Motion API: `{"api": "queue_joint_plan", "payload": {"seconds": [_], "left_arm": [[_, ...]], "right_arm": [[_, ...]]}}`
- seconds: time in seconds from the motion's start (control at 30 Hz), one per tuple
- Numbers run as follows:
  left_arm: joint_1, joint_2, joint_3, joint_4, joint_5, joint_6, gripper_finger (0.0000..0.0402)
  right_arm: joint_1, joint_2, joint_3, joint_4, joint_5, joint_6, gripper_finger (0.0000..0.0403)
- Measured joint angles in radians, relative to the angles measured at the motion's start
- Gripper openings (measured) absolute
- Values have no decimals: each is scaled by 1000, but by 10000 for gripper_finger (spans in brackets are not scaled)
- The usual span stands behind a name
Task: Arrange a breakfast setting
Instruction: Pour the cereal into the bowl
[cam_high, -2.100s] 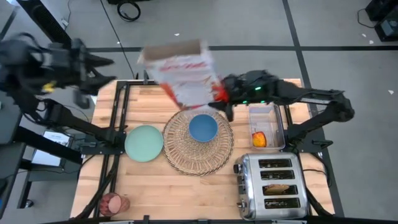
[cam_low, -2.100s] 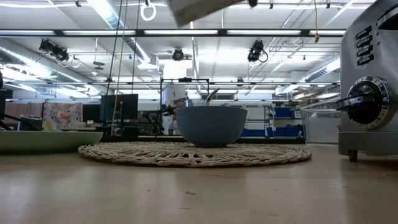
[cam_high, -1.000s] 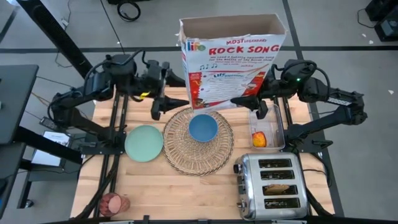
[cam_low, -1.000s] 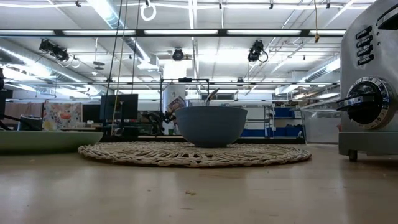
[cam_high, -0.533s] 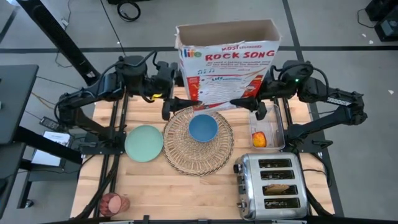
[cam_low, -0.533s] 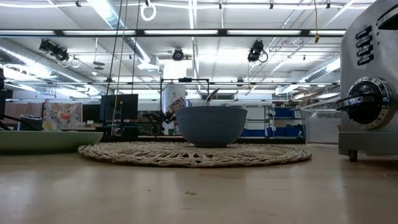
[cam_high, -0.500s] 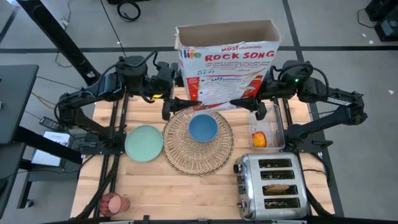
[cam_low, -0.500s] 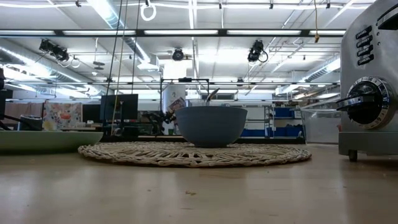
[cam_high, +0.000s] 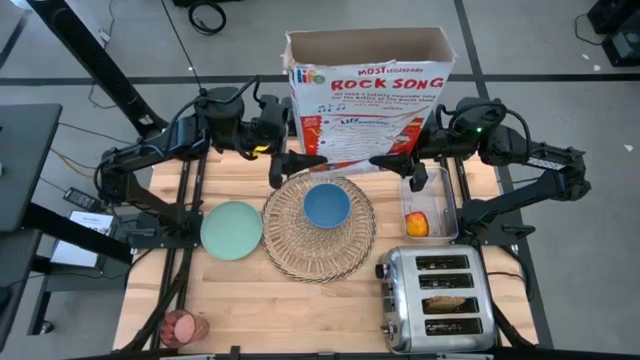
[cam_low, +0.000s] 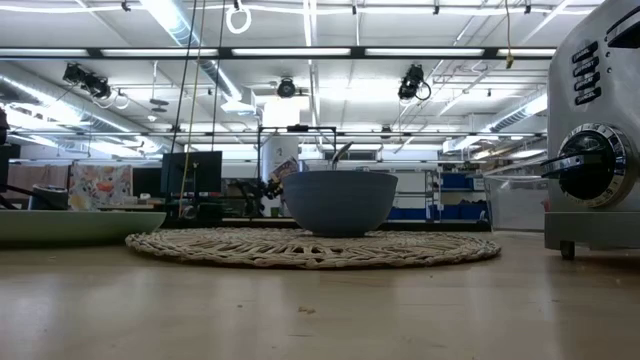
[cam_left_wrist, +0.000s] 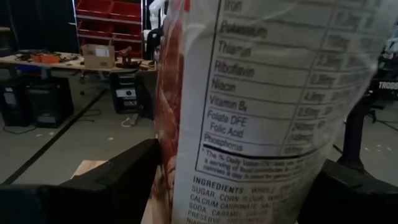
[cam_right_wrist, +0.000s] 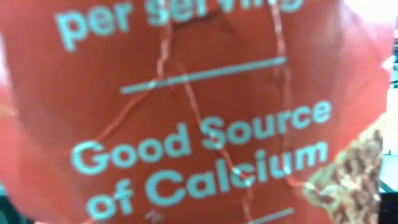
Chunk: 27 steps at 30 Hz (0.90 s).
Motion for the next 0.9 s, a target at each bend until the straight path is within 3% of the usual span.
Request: {"api": "queue_joint_plan", "payload": {"seconds": [0.23,0.4,0.5,0.77,0.9], "left_arm": [[25,2,-2,29,4,-25,307],[20,1,-2,28,-11,-21,249],[21,1,-2,18,-10,-19,237],[30,4,-3,4,-12,-2,351],[33,3,-3,9,9,-17,367]], "right_arm": [[-1,2,1,8,17,0,245],[0,2,1,6,36,-9,245],[-3,3,1,6,34,-15,245],[-4,8,0,16,59,-35,245],[-4,14,0,61,68,-56,244]]}}
